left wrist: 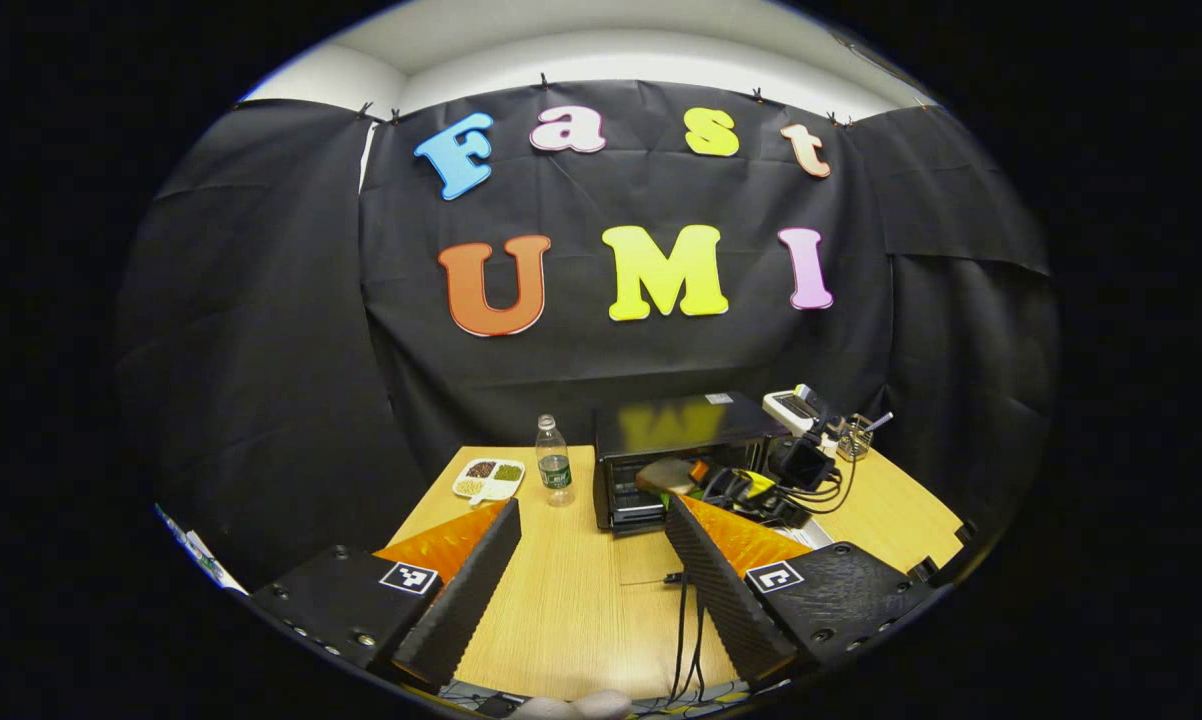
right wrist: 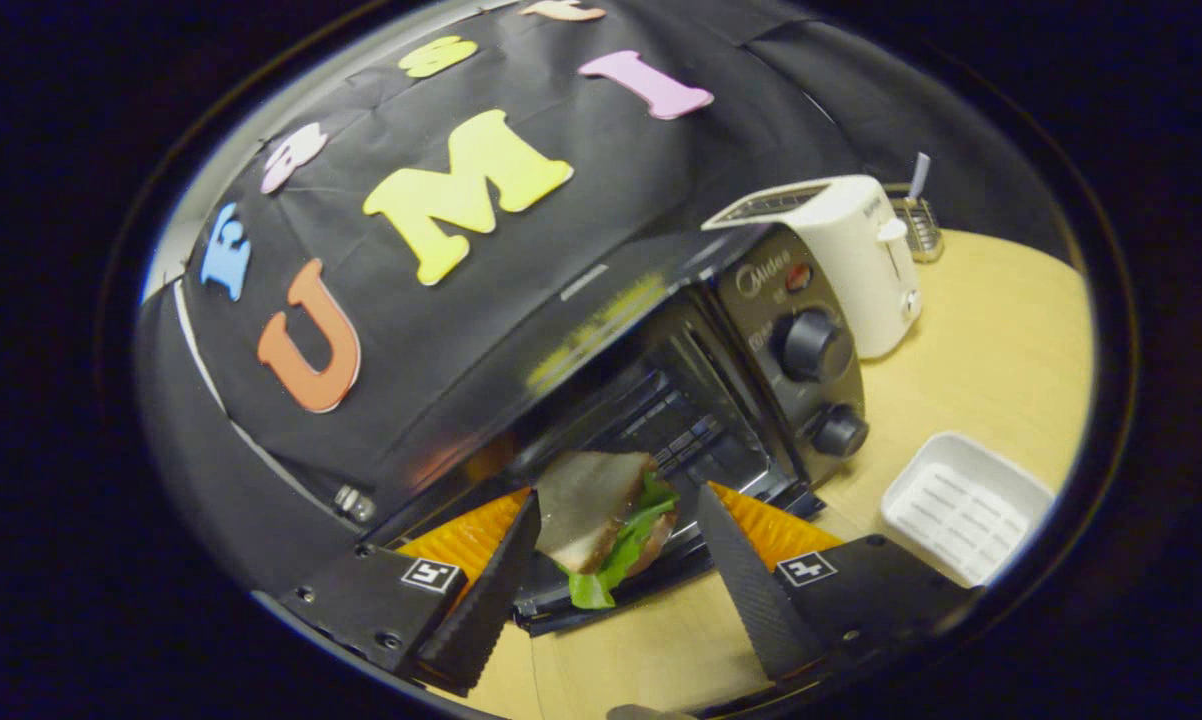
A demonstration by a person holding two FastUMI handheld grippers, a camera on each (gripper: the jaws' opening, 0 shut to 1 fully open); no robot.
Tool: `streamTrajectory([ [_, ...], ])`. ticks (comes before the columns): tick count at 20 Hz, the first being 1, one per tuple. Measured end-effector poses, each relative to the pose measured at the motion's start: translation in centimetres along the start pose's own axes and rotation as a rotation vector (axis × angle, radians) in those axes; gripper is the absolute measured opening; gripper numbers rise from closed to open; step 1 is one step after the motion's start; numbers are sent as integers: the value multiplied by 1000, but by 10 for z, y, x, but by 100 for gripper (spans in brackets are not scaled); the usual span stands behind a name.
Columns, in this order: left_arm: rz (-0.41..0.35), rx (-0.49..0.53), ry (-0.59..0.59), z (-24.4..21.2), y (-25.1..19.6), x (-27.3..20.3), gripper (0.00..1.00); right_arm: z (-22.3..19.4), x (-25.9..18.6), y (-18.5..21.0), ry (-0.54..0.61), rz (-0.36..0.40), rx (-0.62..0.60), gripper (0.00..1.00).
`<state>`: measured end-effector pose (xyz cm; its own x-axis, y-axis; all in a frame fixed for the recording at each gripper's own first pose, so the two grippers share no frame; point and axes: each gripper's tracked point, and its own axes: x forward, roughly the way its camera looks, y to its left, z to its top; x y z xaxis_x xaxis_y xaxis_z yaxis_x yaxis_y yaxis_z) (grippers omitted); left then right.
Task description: Open the electric oven with the left hand, put the food in, and close the electric oven.
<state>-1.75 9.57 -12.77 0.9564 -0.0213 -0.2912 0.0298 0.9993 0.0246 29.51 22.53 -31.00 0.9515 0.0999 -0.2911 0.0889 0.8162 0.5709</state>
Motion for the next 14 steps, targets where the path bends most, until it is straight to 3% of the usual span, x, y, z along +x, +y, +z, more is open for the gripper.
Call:
streamTrajectory([
  [6,28,-2,-42,3,2,1,96,65,-110,-3,-66,36,-324,100],
  [14,84,44,-35,-31,-14,21,96,162,-227,-57,-130,11,-525,100],
])
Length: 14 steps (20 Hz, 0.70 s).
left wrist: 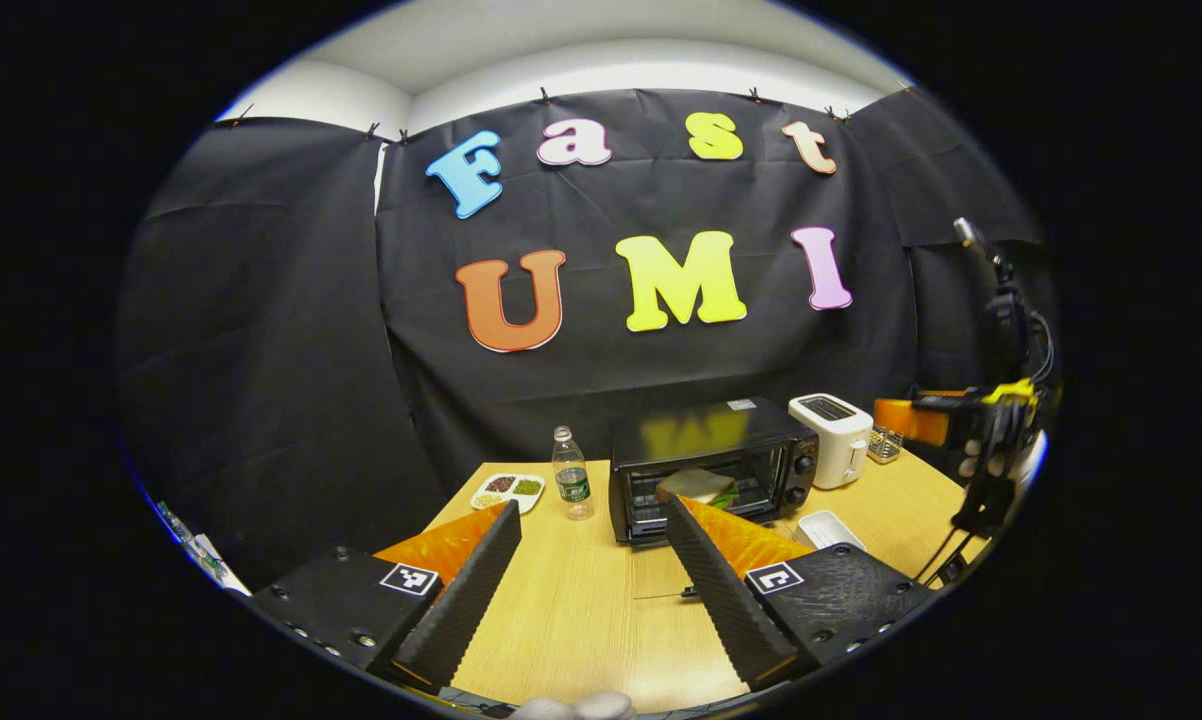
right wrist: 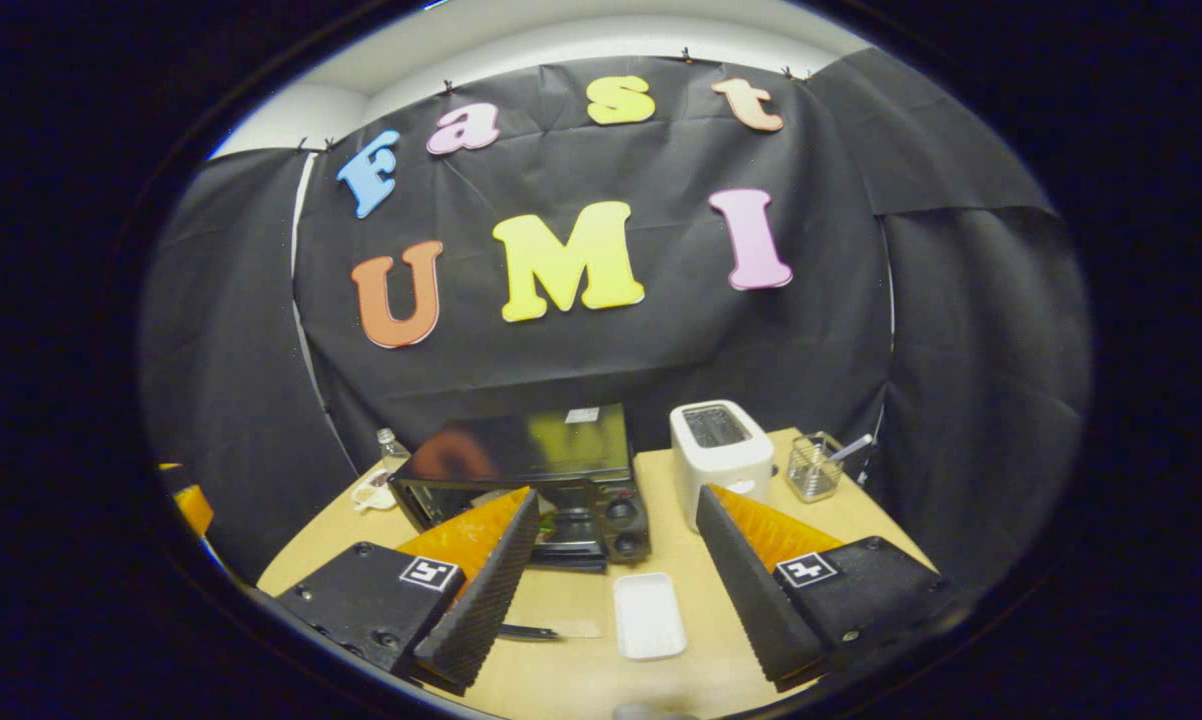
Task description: Open the electric oven with the left hand, put the food in, and close the electric oven.
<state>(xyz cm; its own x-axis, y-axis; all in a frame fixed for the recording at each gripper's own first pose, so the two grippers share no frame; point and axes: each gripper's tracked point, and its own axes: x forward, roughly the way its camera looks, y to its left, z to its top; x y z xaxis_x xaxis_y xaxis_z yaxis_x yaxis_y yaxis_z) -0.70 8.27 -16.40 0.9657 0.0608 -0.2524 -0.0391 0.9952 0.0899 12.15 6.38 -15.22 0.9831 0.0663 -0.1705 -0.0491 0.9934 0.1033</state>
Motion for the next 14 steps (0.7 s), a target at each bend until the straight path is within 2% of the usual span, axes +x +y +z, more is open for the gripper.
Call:
streamTrajectory([
  [1,-5,-2,20,-10,-6,4,92,8,-10,-13,-10,-10,-23,100],
  [2,-8,-5,26,-18,-13,7,96,16,-19,-26,-21,-25,-47,100],
  [5,-14,0,64,-48,-36,22,96,34,-39,-51,-39,-36,-99,100],
  [6,-22,-8,94,-60,-47,28,96,37,-44,-55,-35,-33,-101,89],
  [7,-35,-16,112,-73,-59,32,96,39,-49,-56,-30,-22,-102,89],
  [8,-42,-26,136,-85,-68,36,96,41,-53,-59,-26,-23,-105,100],
  [11,-63,-38,191,-123,-87,52,96,44,-62,-65,-6,-11,-107,100],
  [12,-76,-49,205,-134,-96,57,96,44,-65,-69,3,-14,-116,90],
  [13,-86,-60,219,-145,-107,62,96,44,-65,-72,8,-16,-125,100],
  [14,-95,-61,251,-157,-114,66,96,43,-65,-74,13,-18,-126,100],
])
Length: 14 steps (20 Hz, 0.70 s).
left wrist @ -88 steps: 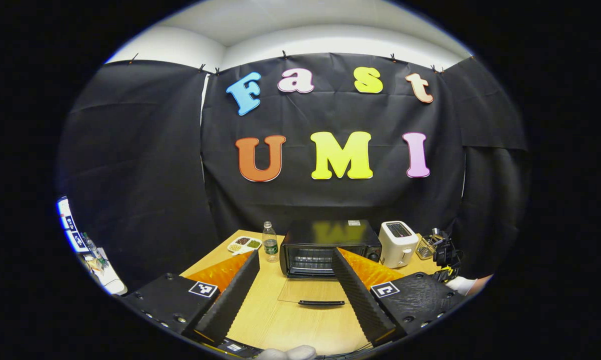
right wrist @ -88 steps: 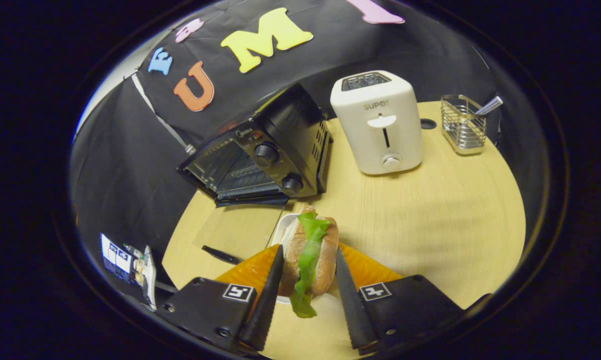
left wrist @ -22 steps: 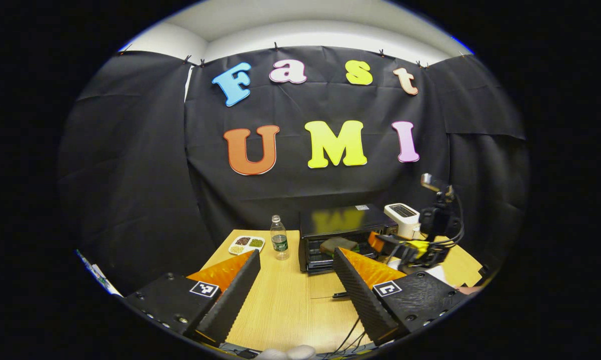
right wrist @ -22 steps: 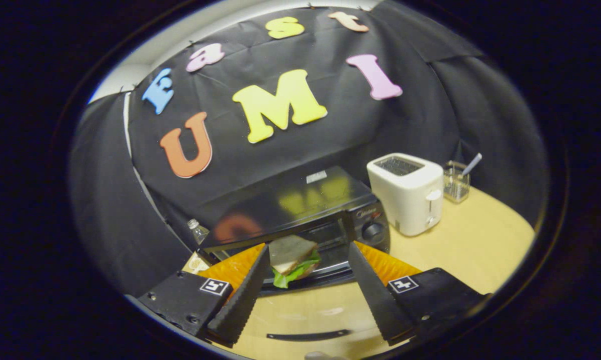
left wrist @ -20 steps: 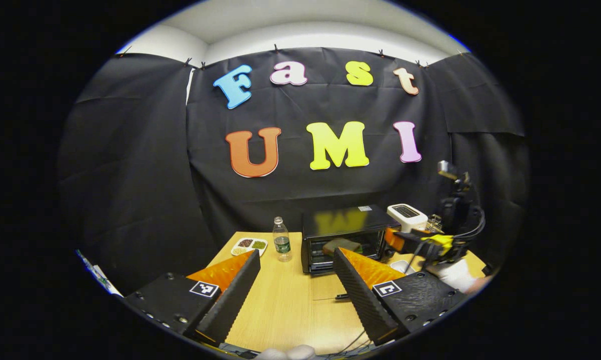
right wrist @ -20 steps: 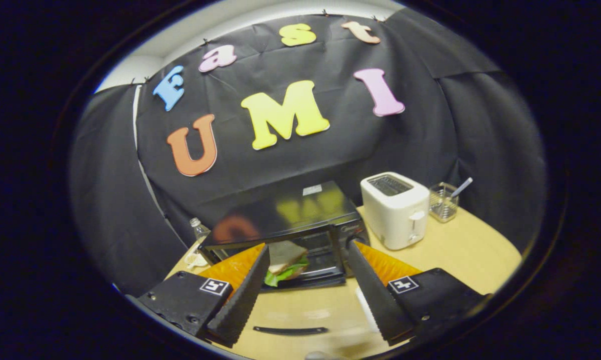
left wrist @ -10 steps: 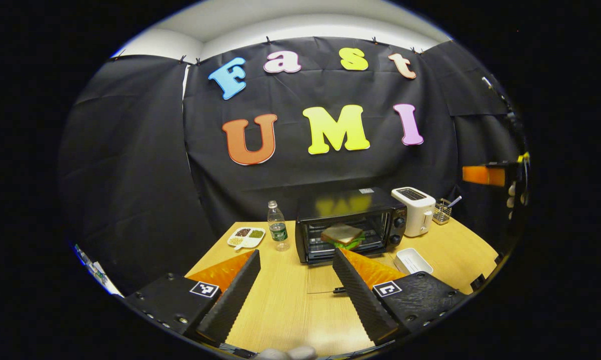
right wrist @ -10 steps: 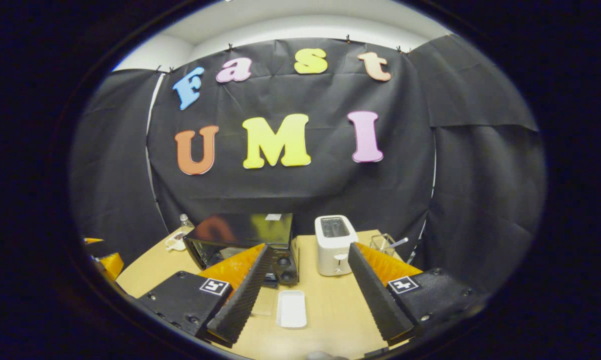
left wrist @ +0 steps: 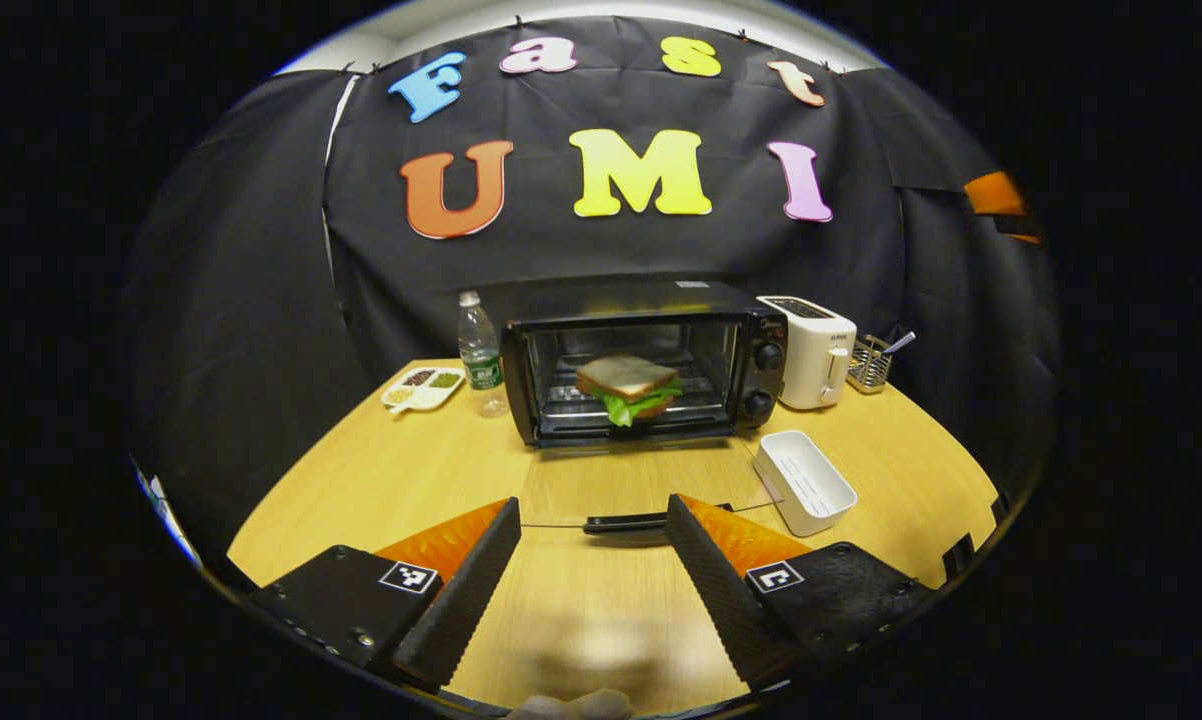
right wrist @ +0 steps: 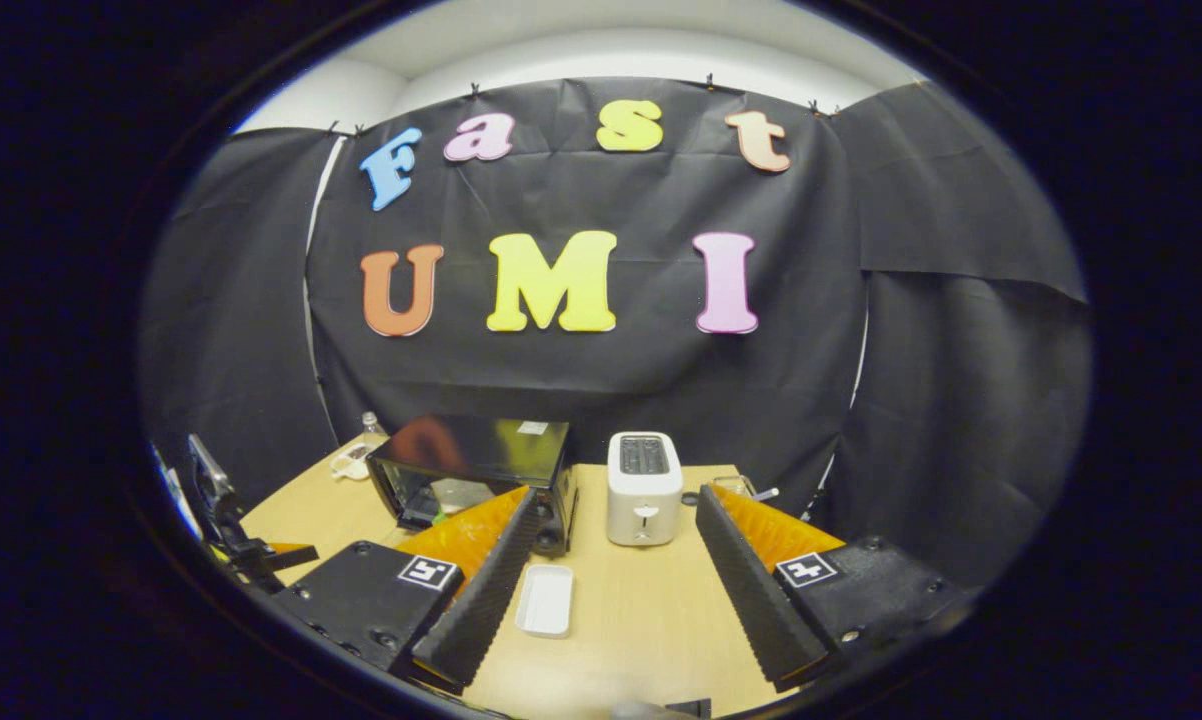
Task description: Open the electric oven with the left hand, put the food in, and close the electric oven.
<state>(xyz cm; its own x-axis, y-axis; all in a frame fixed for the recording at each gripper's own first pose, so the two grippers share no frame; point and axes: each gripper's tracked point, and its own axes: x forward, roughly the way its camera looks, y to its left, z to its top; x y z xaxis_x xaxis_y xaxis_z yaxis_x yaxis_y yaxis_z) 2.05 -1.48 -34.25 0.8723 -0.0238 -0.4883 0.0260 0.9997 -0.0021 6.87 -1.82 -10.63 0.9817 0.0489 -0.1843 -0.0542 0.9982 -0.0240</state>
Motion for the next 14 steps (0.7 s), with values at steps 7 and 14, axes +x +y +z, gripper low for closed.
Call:
streamTrajectory([
  [7,-43,-40,115,-56,-40,53,96,-14,-13,-19,45,-35,-21,100],
  [14,-31,-58,198,-84,-48,89,96,-35,-6,-34,110,-68,-6,90],
])
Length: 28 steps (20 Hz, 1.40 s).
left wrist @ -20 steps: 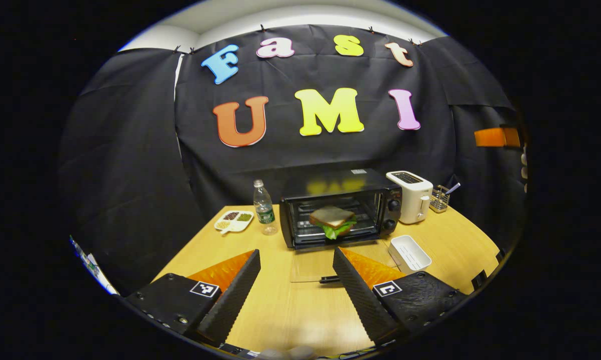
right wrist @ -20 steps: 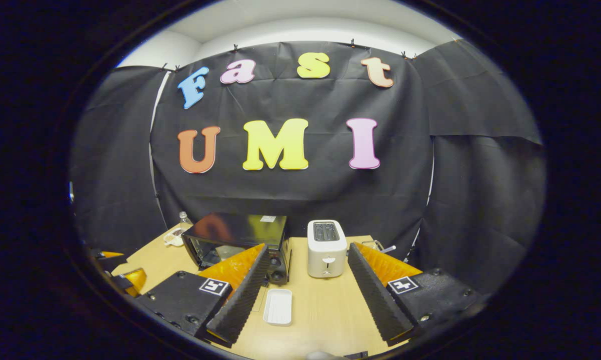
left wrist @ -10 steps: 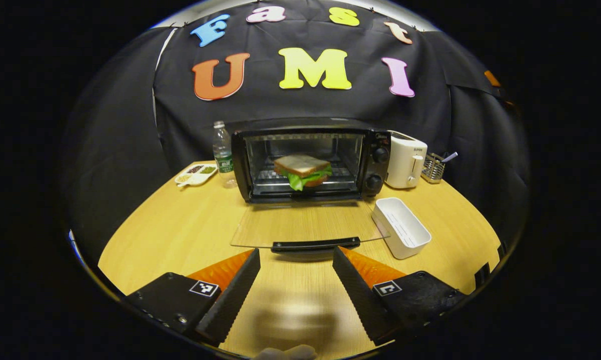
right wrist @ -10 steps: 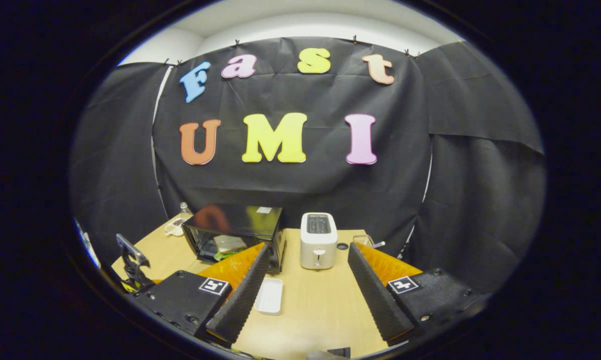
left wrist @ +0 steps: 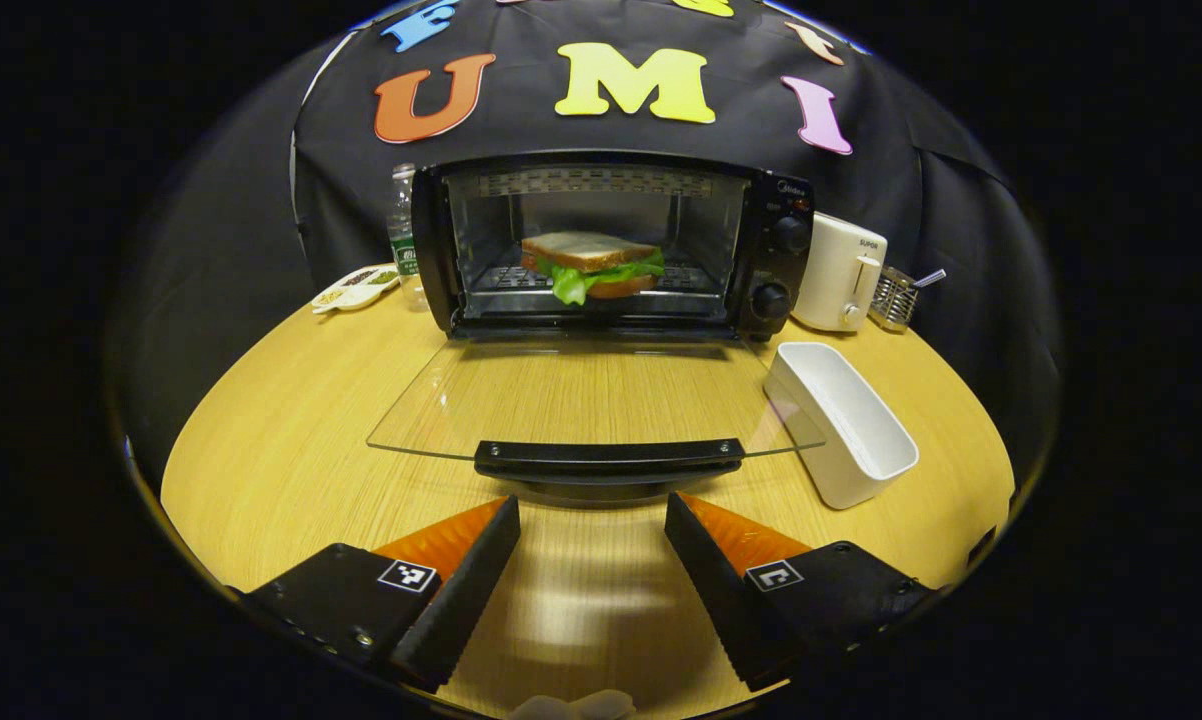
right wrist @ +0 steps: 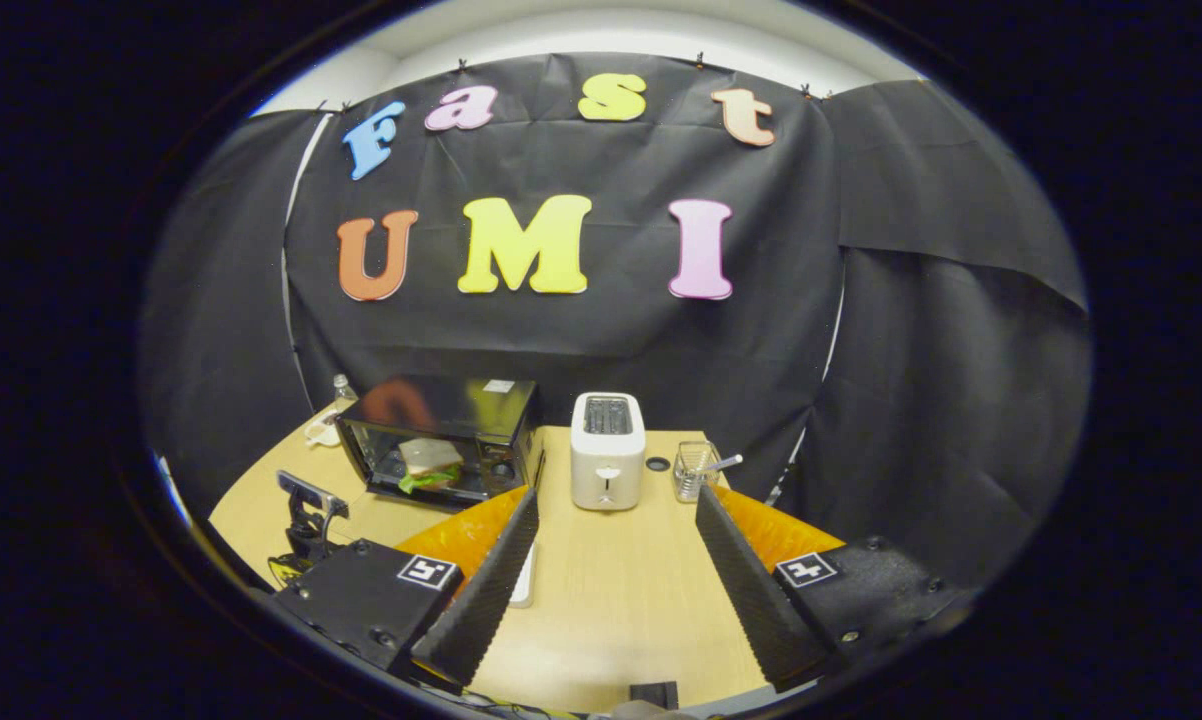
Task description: Open the electric oven with the left hand, put the food in, and close the electric oven.
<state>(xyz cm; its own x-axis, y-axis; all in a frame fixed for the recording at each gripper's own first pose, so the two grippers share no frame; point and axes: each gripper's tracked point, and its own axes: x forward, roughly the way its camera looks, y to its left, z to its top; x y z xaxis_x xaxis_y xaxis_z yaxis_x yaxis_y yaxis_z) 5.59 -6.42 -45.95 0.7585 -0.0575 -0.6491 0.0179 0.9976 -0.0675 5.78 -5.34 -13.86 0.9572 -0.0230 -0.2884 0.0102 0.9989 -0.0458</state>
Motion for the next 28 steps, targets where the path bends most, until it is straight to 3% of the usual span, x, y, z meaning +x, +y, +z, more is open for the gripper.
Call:
streamTrajectory([
  [1,5,3,7,-2,1,3,97,-2,1,-2,6,-3,0,100],
  [7,5,30,17,-3,-6,15,100,-2,4,-6,11,-7,-15,100],
  [9,5,32,18,-3,-2,17,94,-4,6,-8,20,-6,-11,100],
  [14,2,36,5,9,-2,10,94,-3,7,-8,22,3,-6,100],
  [15,2,39,0,14,-2,8,94,-3,9,-7,24,5,-3,91],
  [16,3,41,-5,18,-1,6,94,-3,9,-7,26,7,2,100],
  [28,-8,26,-117,102,-7,-3,94,-3,11,-11,23,8,45,100],
])
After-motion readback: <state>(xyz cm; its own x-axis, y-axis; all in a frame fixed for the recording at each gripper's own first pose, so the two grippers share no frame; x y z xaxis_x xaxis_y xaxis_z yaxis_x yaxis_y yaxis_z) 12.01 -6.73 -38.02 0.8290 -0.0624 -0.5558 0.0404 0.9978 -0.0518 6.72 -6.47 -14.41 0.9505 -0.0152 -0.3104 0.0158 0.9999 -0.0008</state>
